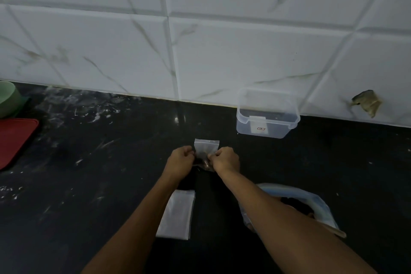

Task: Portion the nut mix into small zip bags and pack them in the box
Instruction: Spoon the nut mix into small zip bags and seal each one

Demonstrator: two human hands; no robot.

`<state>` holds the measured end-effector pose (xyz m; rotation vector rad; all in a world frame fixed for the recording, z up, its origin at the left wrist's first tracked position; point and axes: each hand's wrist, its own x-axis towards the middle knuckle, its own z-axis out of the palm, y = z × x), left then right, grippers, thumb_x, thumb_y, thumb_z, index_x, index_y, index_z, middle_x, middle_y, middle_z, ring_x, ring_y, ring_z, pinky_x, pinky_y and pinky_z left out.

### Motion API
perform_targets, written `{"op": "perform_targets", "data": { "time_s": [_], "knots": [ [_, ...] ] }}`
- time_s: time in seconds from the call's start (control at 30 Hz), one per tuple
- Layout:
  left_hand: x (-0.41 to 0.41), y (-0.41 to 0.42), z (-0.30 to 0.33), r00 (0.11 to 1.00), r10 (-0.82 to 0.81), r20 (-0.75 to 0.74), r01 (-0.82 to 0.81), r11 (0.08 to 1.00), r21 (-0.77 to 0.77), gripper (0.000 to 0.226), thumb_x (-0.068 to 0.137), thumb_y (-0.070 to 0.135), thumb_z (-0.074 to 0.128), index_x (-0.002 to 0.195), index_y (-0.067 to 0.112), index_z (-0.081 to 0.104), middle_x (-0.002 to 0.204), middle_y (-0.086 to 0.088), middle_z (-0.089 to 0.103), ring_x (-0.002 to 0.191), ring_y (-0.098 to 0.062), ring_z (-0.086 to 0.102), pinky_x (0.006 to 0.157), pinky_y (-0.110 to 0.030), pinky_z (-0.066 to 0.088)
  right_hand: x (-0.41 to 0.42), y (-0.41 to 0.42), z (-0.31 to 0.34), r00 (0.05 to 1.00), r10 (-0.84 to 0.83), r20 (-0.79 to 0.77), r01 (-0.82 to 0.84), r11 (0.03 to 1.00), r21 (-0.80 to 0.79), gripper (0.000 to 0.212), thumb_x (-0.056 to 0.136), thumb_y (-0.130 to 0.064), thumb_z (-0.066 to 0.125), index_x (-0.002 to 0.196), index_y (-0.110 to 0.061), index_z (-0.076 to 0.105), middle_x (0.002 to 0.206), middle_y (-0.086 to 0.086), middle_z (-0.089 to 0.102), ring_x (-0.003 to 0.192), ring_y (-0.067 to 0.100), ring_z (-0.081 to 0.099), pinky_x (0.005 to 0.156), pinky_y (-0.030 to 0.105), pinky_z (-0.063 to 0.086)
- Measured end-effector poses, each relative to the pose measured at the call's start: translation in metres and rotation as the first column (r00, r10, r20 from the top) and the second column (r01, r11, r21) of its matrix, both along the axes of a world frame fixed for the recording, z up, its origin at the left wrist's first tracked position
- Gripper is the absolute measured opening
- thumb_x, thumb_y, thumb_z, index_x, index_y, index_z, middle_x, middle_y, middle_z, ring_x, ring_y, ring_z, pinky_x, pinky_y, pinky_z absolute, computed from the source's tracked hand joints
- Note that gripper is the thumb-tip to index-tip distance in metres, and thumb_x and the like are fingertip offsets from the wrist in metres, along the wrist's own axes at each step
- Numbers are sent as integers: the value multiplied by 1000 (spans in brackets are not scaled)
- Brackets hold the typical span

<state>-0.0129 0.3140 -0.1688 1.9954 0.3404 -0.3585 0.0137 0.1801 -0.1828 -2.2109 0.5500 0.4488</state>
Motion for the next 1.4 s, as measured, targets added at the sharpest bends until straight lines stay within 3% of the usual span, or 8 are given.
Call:
{"op": "perform_targets", "data": {
  "time_s": [0.2, 0.4, 0.57, 0.8, 0.93, 1.07, 1.3, 1.4],
  "knots": [
    [-27, 21, 13, 999, 35, 3, -35, 999, 16, 44, 100, 10, 47, 143, 15, 47, 136, -3, 58, 106, -6, 59, 81, -18, 45, -19, -3, 11, 999, 15, 45, -15, 1000, 1, 19, 88, -26, 67, 103, -14, 65, 101, 2, 66, 87, 14, 63, 57, 21, 44],
    [-81, 37, 30, 997, 75, 12, -76, 991, 113, 44, 98, 7, 47, 142, 16, 49, 142, -5, 54, 128, -17, 52, 102, -33, 42, -67, 10, 22, 984, 178, -18, -177, 984, 31, 9, 92, -21, 62, 100, -20, 65, 93, -1, 63, 82, 11, 64, 78, 31, 59],
    [-125, 34, 27, 991, 74, -114, -46, 972, 231, 48, 97, 8, 48, 144, 17, 46, 144, -8, 50, 122, -21, 54, 86, -30, 45, -105, 30, 10, 947, 211, -243, -222, 975, -18, 28, 88, -34, 67, 109, -16, 63, 97, 5, 67, 80, 15, 67, 70, 29, 58],
    [-148, 29, 15, 989, 69, -129, -41, 976, 213, 49, 97, 6, 49, 144, 14, 45, 151, -8, 42, 133, -22, 47, 104, -35, 44, -125, 46, 7, 956, 199, -215, -206, 979, -10, 34, 83, -32, 73, 111, -13, 66, 104, 8, 69, 90, 22, 68, 72, 32, 57],
    [-149, 30, 13, 990, 85, -111, -61, 976, 207, 48, 96, 6, 48, 144, 13, 46, 150, -8, 44, 131, -22, 48, 98, -31, 45, -129, 45, 11, 965, 197, -170, -195, 980, 31, 15, 85, -26, 71, 89, -15, 63, 103, 9, 70, 92, 21, 69, 77, 33, 57],
    [-151, 29, 14, 991, 88, -105, -64, 975, 212, 48, 96, 6, 49, 144, 13, 47, 150, -9, 44, 131, -23, 49, 99, -32, 45, -136, 43, 14, 975, 205, -89, -203, 979, 36, 29, 87, -22, 70, 70, -24, 47, 104, 8, 69, 94, 22, 69, 82, 36, 58],
    [-157, 18, 32, 976, 207, 67, -215, 964, 159, 16, 97, 25, 55, 108, 17, 64, 109, -5, 66, 88, -11, 61, 68, -26, 49, -146, 27, 38, 962, 272, 15, -271, 951, 147, 17, 89, -24, 67, 78, -21, 56, 93, 1, 64, 86, 15, 63, 78, 31, 54],
    [-155, 7, 53, 951, 287, 113, -285, 958, -36, 31, 99, 41, 51, 92, 14, 65, 89, -6, 67, 84, -17, 66, 77, -38, 57, -152, 15, 55, 940, 295, 171, -316, 943, 107, 15, 89, -25, 67, 81, -25, 54, 91, -3, 62, 83, 10, 62, 71, 25, 52]
  ]
}}
